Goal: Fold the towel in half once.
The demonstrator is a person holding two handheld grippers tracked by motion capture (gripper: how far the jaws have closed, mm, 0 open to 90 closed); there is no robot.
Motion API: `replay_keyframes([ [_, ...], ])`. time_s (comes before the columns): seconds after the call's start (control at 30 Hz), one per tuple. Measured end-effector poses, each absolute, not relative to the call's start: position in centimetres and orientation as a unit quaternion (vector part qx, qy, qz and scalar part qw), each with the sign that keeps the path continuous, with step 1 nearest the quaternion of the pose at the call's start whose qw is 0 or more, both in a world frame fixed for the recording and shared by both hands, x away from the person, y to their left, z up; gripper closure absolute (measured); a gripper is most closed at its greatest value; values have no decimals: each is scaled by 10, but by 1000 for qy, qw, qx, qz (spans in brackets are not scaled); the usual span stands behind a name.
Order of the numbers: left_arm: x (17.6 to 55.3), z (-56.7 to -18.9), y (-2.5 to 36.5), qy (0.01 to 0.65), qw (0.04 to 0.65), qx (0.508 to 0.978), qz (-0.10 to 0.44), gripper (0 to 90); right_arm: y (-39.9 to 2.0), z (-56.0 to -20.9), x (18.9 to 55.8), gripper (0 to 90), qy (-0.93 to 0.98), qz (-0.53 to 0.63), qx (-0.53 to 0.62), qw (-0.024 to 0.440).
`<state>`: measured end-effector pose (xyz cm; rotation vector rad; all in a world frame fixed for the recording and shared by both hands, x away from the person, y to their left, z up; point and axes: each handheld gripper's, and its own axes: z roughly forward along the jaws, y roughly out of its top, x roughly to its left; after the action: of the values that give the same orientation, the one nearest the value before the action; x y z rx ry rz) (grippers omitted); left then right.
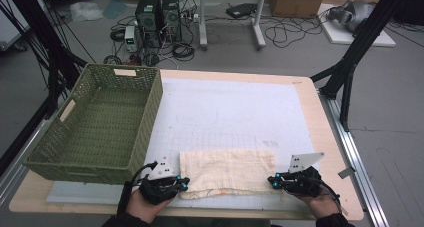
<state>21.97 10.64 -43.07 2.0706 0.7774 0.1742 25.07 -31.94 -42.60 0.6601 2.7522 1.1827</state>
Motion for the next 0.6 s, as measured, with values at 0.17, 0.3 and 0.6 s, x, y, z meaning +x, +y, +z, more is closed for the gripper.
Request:
replay_keyframes([
  [0.17, 221, -434, 105, 313, 434, 843, 59, 885, -324, -425, 250, 892, 895, 387, 220, 38],
  [0.3, 221, -440, 102, 312, 417, 852, 49, 882, -322, -431, 252, 889, 898, 379, 222, 18],
  [0.6, 224, -433, 110, 311, 457, 828, 98, 719, -321, -426, 257, 666, 873, 423, 240, 35],
])
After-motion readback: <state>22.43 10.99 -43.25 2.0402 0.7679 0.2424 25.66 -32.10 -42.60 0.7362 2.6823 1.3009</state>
